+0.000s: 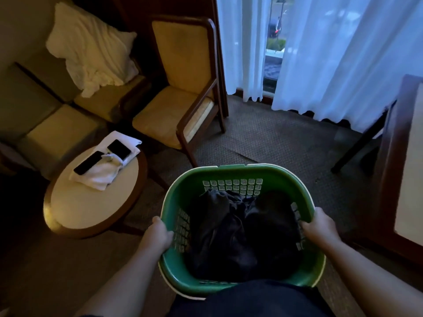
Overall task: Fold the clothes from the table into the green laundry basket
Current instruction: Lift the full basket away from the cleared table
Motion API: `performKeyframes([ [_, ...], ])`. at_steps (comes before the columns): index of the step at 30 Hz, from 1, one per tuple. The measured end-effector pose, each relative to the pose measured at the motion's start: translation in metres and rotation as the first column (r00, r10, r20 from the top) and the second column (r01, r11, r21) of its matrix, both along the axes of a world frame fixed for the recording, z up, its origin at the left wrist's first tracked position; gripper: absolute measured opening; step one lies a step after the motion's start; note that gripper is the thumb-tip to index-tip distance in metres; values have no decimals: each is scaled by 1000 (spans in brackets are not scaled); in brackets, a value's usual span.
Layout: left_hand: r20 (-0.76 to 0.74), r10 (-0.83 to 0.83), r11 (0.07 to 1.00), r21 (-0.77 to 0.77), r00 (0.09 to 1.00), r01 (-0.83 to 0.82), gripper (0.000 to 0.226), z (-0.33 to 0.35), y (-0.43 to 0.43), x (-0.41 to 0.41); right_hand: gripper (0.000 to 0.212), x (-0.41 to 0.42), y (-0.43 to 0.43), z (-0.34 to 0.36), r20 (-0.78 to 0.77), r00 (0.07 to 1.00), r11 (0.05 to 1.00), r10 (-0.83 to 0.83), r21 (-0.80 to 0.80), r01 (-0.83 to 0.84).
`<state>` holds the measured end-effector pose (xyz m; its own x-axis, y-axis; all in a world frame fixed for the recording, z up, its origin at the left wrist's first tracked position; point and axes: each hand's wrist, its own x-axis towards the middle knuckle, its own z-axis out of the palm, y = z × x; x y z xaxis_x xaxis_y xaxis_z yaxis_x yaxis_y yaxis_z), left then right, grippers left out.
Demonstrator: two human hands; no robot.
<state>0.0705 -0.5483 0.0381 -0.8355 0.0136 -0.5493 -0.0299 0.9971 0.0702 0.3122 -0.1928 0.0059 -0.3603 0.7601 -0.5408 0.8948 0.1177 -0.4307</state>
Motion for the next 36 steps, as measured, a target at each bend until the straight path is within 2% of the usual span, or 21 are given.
performKeyframes([
  [8, 49, -180, 984, 9, 982, 180, 64, -21, 56, -125, 33, -53, -4, -8, 23, 979, 978, -202, -48, 203],
  [12, 87, -296, 955, 15, 951, 296, 52, -26, 78, -191, 37, -90, -20, -1, 37, 947, 948, -318, -25, 319],
  [15, 68, -376, 927, 43, 924, 374, 49, -23, 96, -233, 33, -114, -36, 10, -7, 914, 914, -405, -7, 405],
  [18, 29, -491, 870, 68, 871, 488, 44, -17, 129, -273, 31, -130, -43, 19, -60, 853, 855, -518, 1, 519],
  [23, 15, -631, 770, 137, 776, 623, 59, -4, 216, -308, 32, -131, -38, 17, -91, 723, 724, -685, 25, 690],
  [27, -13, -747, 655, 163, 665, 738, 67, 0, 295, -312, 29, -123, -35, -6, -95, 540, 542, -836, 11, 840],
  [32, -92, -905, 409, 82, 416, 909, 31, 16, 387, -302, 26, -124, -6, -23, -67, 376, 377, -924, -5, 926],
  [34, -107, -940, 321, 36, 323, 946, 26, 23, 418, -301, 26, -127, 1, -25, -47, 334, 334, -941, -7, 942],
  [36, -98, -958, 269, 10, 268, 963, 29, 23, 446, -301, 26, -132, 4, -28, -44, 282, 284, -958, -28, 958],
])
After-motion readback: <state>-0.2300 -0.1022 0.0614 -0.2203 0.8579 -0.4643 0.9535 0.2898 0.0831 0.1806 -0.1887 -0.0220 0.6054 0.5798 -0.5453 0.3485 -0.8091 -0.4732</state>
